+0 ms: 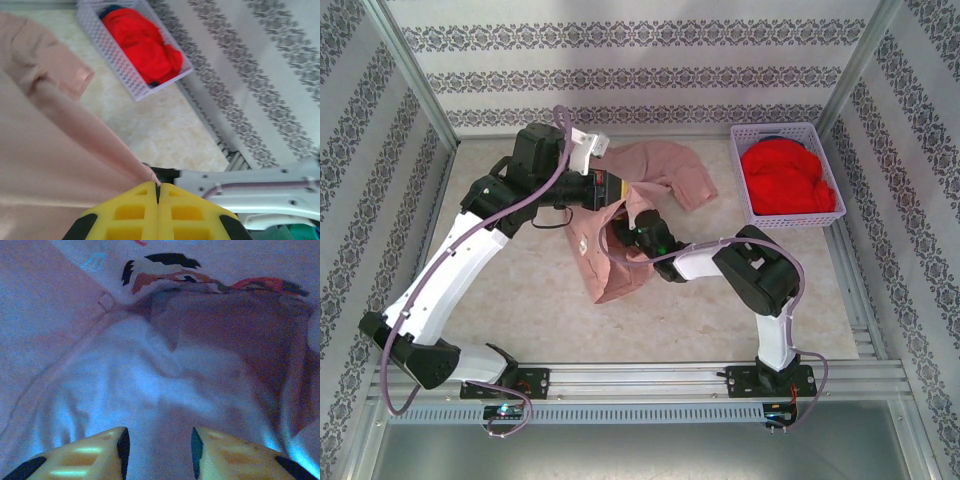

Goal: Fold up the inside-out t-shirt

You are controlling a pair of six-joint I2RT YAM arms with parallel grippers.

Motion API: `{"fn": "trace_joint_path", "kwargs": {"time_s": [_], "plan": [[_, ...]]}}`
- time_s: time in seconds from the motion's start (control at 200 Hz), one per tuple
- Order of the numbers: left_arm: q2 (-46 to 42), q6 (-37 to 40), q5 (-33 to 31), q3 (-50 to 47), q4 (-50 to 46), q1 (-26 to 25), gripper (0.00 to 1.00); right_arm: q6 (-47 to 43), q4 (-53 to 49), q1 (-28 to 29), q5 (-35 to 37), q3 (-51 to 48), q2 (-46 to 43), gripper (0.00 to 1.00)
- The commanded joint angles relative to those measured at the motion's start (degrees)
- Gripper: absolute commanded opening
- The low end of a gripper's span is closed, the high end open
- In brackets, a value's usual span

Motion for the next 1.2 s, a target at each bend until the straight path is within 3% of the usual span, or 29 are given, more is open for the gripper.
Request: {"fn": "trace_joint_path", "kwargs": {"time_s": [0.0, 0.11, 0.425, 0.595, 0.859, 0.954, 1.094, 1.194], "plan": [[-0.3, -1.2, 1.3, 2.9, 0.5, -2.0, 0.00, 1.7, -5.3, -0.8, 6.5, 2.0, 1.1, 0.43], [-0.5, -1.6, 1.2, 3.1, 1.1, -2.8, 0.00, 0.4, -8.9, -0.2, 10.3, 3.6, 1.2, 0.46], [0.0, 1.1, -0.1, 6.9, 1.6, -4.5, 0.00, 6.6, -27.1, -2.4, 5.7, 14.2, 4.9, 0.56], [0.4, 2.9, -2.6, 9.8, 0.8, -4.5, 0.00, 10.1, -29.3, -3.4, 2.5, 16.5, 6.6, 0.60], [-1.5, 8.5, -19.7, 7.8, -5.0, -4.3, 0.00, 8.3, -20.3, -7.7, -15.6, 8.1, 0.3, 0.63], [-1.8, 8.7, -22.3, 6.0, -5.2, -4.2, 0.00, 8.3, -17.4, -8.3, -19.2, 5.5, -1.4, 0.63], [-2.9, 8.2, -20.0, 4.8, -3.8, -4.1, 0.00, 9.5, -18.3, -8.7, -17.9, 6.1, -0.5, 0.64], [-3.4, 6.4, -12.0, 5.1, -0.5, -4.1, 0.00, 8.6, -26.3, -7.3, -10.9, 11.8, 2.2, 0.64]]}}
